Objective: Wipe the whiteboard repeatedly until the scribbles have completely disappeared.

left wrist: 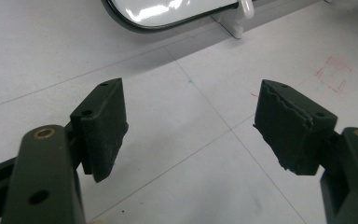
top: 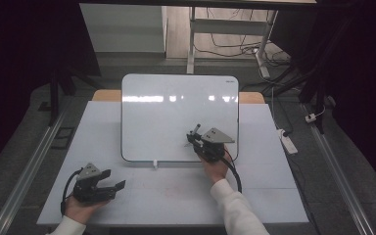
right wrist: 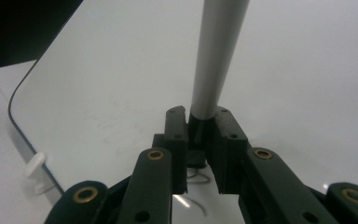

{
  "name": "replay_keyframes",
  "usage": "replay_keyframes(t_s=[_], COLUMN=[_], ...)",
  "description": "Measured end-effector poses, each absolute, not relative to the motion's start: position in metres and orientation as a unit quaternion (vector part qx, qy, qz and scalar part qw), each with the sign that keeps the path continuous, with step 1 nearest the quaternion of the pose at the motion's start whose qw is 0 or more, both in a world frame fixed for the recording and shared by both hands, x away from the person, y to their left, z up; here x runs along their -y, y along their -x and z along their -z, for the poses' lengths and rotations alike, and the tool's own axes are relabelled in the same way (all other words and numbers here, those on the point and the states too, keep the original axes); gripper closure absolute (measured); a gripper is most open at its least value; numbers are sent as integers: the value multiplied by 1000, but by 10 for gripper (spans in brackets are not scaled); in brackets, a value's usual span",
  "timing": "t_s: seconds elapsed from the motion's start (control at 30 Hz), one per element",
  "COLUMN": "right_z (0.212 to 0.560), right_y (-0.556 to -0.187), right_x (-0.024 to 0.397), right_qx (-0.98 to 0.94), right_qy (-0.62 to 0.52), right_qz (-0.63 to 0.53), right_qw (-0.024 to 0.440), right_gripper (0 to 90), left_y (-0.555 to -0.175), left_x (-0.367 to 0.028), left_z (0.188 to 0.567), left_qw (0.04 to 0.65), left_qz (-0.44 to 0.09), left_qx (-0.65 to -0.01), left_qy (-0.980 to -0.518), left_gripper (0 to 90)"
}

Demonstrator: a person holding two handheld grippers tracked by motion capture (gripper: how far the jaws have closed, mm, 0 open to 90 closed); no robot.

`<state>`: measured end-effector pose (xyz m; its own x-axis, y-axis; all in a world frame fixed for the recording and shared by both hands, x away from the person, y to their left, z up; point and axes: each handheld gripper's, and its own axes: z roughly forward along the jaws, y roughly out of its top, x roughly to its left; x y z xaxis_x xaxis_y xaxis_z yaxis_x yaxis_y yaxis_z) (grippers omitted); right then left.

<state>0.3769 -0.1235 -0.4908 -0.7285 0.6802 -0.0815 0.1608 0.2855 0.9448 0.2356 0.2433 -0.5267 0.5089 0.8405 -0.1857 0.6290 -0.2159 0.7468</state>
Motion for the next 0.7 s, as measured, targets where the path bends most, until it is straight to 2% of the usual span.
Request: replay_keyframes(t_s=[0.07,0.13,0.23,0.3,0.4,0.47,0.57,0.7], right_z=[496,497,487,488,500,502,493,493], right_y=[-372,-372,-382,-382,-368,-363,-373,-371], right_x=[117,119,136,139,120,116,133,130], right_qx=[-786,-795,-754,-747,-789,-801,-767,-769], right_qy=[-249,-234,-285,-297,-246,-225,-273,-274], right_qz=[-520,-513,-535,-542,-517,-503,-521,-519], right_qw=[224,225,255,246,221,233,257,253], right_gripper=[775,775,775,775,775,775,775,775], left_y=[-236,-236,-235,-235,-237,-237,-235,-236], left_x=[-243,-243,-243,-243,-243,-243,-244,-243], left_z=[527,527,526,526,527,527,526,527], left_qw=[404,404,405,404,403,403,405,405], left_qz=[-130,-131,-133,-133,-130,-130,-132,-130], left_qx=[-477,-478,-479,-478,-479,-479,-478,-479], left_qy=[-769,-769,-768,-769,-769,-769,-768,-768], left_gripper=[254,254,254,254,255,255,255,254])
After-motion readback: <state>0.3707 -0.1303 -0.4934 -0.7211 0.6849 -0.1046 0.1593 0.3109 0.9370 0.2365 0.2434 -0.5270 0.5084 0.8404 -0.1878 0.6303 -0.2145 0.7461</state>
